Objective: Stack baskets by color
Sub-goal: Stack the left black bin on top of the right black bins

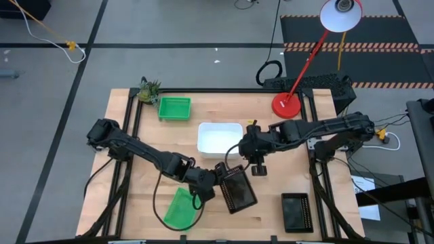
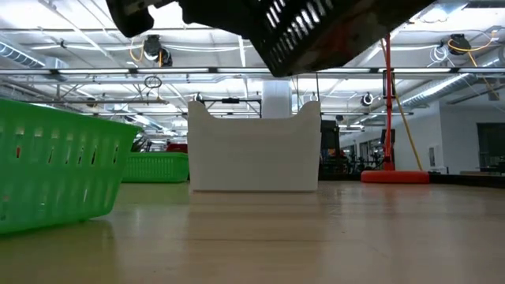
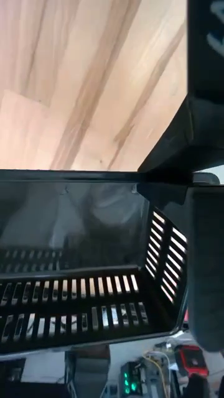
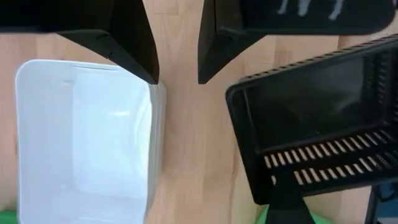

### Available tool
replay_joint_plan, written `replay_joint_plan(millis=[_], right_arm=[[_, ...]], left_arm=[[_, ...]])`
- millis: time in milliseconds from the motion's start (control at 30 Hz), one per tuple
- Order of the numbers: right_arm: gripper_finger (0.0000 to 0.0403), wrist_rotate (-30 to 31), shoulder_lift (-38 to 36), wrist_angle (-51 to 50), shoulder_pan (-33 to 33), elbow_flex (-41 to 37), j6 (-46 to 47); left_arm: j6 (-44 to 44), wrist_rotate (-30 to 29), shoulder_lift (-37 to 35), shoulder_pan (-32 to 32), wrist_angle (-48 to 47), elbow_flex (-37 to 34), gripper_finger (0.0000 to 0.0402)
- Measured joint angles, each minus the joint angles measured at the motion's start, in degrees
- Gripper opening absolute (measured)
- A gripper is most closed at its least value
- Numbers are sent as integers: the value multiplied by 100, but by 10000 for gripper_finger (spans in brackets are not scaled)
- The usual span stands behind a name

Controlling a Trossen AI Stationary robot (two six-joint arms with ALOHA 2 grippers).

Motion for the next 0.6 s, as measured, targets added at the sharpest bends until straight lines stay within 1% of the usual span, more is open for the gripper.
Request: replay_joint_plan(millis=[67, 133, 200, 300, 400, 600], right_arm=[[104, -201, 47, 29, -30, 0, -80], [104, -379, 158, 127, -52, 4, -206], [104, -483, 328, 137, -56, 5, -279], [104, -672, 591, 255, -94, 4, -323], [104, -688, 817, 295, -114, 4, -348], [104, -695, 1070, 357, -131, 2, -431]], left_arm=[[21, 15, 66, 28, 84, 0, 19], [43, 55, 86, 65, 55, -9, 13], [83, 120, 154, 114, 237, 7, 7], [76, 140, 195, 146, 141, -11, 13], [76, 125, 239, 185, 168, 4, 20], [56, 116, 254, 188, 108, 0, 8]])
